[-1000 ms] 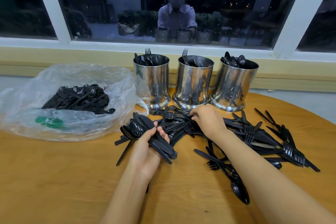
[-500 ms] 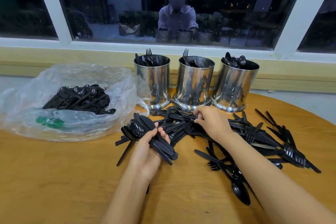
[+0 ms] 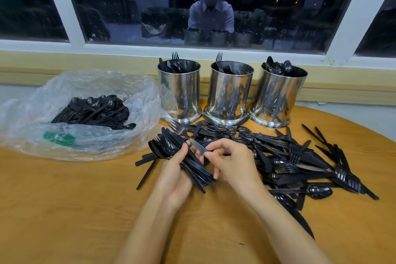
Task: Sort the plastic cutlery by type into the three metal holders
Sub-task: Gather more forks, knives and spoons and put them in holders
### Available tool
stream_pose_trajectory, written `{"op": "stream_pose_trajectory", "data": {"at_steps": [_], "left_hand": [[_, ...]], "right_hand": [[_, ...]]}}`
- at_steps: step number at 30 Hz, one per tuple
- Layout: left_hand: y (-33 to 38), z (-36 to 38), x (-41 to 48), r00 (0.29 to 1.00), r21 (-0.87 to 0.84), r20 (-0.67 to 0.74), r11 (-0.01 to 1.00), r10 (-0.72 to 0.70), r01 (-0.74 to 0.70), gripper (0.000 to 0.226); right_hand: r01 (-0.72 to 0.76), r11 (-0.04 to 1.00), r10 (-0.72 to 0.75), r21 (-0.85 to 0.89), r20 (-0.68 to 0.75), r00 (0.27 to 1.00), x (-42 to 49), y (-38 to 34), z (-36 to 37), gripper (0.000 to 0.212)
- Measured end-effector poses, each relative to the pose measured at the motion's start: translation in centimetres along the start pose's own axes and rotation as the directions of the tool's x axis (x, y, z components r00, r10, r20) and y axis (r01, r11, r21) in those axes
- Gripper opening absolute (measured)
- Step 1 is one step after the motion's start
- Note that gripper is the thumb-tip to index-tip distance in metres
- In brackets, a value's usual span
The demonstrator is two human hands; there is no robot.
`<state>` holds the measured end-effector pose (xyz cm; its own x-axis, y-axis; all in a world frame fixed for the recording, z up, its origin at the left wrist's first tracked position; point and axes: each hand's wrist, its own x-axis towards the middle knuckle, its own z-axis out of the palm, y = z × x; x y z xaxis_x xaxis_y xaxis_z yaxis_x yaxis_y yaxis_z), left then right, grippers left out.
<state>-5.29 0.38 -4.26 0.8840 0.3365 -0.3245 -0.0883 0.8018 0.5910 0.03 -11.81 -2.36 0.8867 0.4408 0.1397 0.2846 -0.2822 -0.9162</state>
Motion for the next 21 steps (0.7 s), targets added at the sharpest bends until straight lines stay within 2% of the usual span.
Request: {"op": "stream_pose_trajectory", "data": {"at_steps": [8,11,13,18,21], "left_hand": [[0.0,0.0,-0.1,0.999,0.0,0.042,1.0,0.025,-0.025,0.016],[0.2,-0.3,0.0,0.998,-0.012,0.038,0.999,0.041,-0.041,0.024],[0.4,-0.5,0.2,0.998,-0.02,0.027,0.998,0.057,-0.057,0.024],[0.9,-1.2,1.0,0.997,-0.052,0.018,0.996,0.075,-0.074,0.024],[0.9,-1.3,0.9,0.997,-0.047,0.022,0.997,0.067,-0.066,0.024]], "right_hand": [[0.053,0.998,-0.048,-0.047,0.089,0.995,-0.7,0.6,0.8,0.007],[0.101,0.991,-0.091,-0.093,0.108,0.99,-0.7,0.8,0.6,0.005],[0.1,0.99,-0.092,-0.104,0.08,0.993,-0.3,1.0,-0.2,0.005],[0.029,0.977,-0.052,-0.213,-0.099,0.994,2.7,1.7,-3.9,0.008],[-0.003,0.924,-0.009,-0.383,-0.032,0.999,4.5,2.5,-4.6,0.005]]}}
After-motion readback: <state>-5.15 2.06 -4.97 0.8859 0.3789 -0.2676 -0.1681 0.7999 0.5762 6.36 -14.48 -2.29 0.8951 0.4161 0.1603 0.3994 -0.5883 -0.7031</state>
